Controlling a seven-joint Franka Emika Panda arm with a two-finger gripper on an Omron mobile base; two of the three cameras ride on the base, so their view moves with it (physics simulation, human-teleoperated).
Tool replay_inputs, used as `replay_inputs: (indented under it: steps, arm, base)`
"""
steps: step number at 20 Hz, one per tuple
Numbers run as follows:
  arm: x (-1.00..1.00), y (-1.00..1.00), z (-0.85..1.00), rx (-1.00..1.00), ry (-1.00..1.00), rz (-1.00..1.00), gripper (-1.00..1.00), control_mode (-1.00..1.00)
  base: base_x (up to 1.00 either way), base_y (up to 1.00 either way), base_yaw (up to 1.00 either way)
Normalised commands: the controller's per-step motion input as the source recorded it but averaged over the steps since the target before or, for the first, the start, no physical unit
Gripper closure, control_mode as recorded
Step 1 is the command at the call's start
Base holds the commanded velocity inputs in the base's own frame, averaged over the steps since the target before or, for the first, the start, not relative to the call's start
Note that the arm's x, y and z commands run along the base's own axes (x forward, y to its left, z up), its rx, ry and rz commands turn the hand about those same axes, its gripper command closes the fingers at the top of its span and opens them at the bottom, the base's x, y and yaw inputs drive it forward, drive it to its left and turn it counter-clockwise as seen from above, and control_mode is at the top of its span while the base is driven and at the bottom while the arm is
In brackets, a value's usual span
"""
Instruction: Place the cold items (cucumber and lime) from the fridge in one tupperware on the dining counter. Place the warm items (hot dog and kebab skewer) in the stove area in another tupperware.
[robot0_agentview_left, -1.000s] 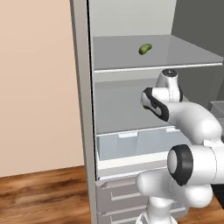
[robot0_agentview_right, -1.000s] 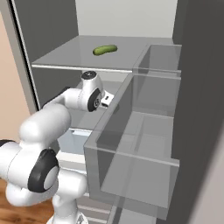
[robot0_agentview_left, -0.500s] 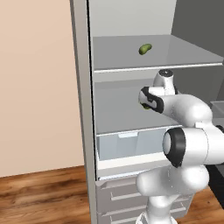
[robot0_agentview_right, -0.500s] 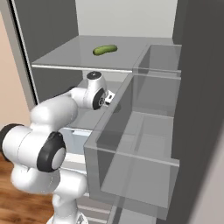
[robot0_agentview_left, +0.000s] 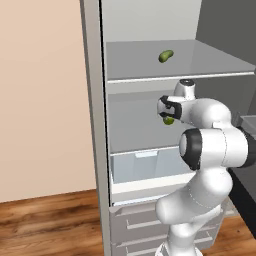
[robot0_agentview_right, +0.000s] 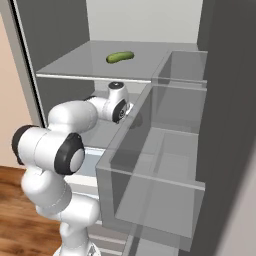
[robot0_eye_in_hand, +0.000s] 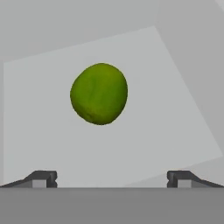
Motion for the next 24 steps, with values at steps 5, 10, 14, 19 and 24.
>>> replay_inputs:
  steps: [5, 10, 14, 19, 24]
  arm:
    - [0.39, 0.0, -0.21, 0.0, 0.05, 0.0, -1.0, -1.0]
    - [0.37, 0.0, -0.19, 0.0, 0.02, 0.0, -1.0, -1.0]
    - [0.36, 0.0, -0.2, 0.01, 0.0, 0.0, -1.0, -1.0]
    - [0.35, -0.01, -0.22, 0.01, 0.0, 0.0, -1.0, -1.0]
    - [0.17, 0.0, -0.32, 0.01, 0.02, 0.0, 1.0, -1.0]
  base:
    - [0.0, 0.0, 0.0]
    - [0.0, 0.0, 0.0]
    - [0.0, 0.0, 0.0]
    - [0.0, 0.0, 0.0]
    - [0.0, 0.0, 0.0]
